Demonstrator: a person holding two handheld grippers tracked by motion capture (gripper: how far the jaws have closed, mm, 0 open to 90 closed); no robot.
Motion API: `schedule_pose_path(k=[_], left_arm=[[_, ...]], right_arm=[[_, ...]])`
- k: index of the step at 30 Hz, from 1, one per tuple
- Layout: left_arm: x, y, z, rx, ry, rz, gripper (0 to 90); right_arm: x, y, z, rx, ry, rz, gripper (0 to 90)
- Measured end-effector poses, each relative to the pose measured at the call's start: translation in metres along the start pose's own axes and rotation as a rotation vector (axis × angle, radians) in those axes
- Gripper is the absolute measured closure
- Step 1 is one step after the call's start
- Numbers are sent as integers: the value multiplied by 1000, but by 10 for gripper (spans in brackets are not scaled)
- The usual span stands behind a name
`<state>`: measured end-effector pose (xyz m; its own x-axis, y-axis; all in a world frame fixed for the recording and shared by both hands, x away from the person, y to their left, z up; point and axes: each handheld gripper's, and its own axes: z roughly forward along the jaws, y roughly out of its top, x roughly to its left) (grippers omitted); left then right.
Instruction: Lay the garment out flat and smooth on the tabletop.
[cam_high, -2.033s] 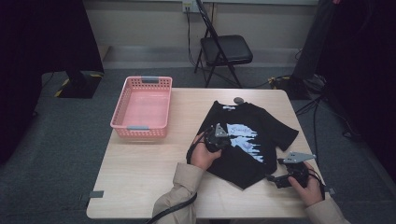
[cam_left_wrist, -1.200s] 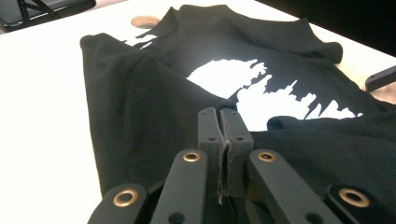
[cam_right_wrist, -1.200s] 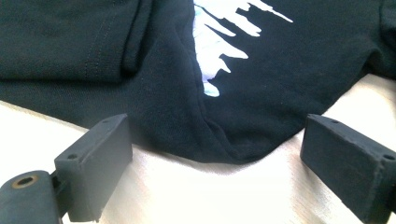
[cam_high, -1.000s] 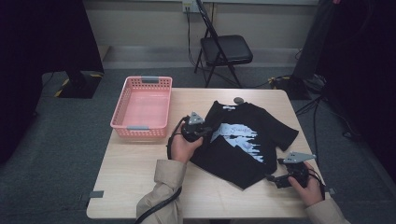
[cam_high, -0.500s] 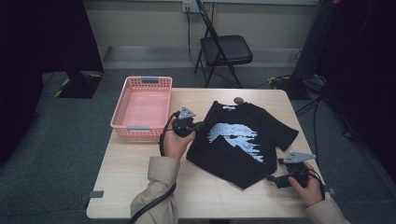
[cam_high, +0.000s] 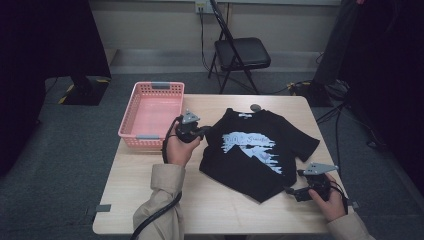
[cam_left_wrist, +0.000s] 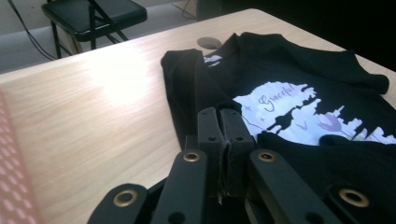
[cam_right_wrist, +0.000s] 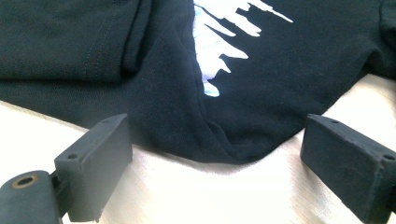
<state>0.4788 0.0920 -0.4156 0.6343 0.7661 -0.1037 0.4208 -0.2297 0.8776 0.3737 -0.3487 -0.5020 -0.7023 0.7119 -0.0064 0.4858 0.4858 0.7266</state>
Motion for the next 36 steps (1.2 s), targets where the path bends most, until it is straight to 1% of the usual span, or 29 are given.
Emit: schedule_pose_path(k=[7,13,15,19,25,29,36], left_arm=[[11,1,-6,-8,18,4,886],[22,1,-13,-18,48,-6,886],[26,0,-17,-15,62,-3,886],[34,-3,-22,-16,81,-18,885],[42,-7,-24,11,109,-6,885],[46,-9,-25,19,128,-2,885],[52,-15,-28,29,146,-13,885]], right_arm=[[0,0,0,0,0,0,80],[0,0,0,0,0,-1,80],[0,0,0,0,0,0,80],[0,0,0,0,0,0,80],[0,0,0,0,0,0,80],[0,0,0,0,0,0,80],[0,0,0,0,0,0,79]])
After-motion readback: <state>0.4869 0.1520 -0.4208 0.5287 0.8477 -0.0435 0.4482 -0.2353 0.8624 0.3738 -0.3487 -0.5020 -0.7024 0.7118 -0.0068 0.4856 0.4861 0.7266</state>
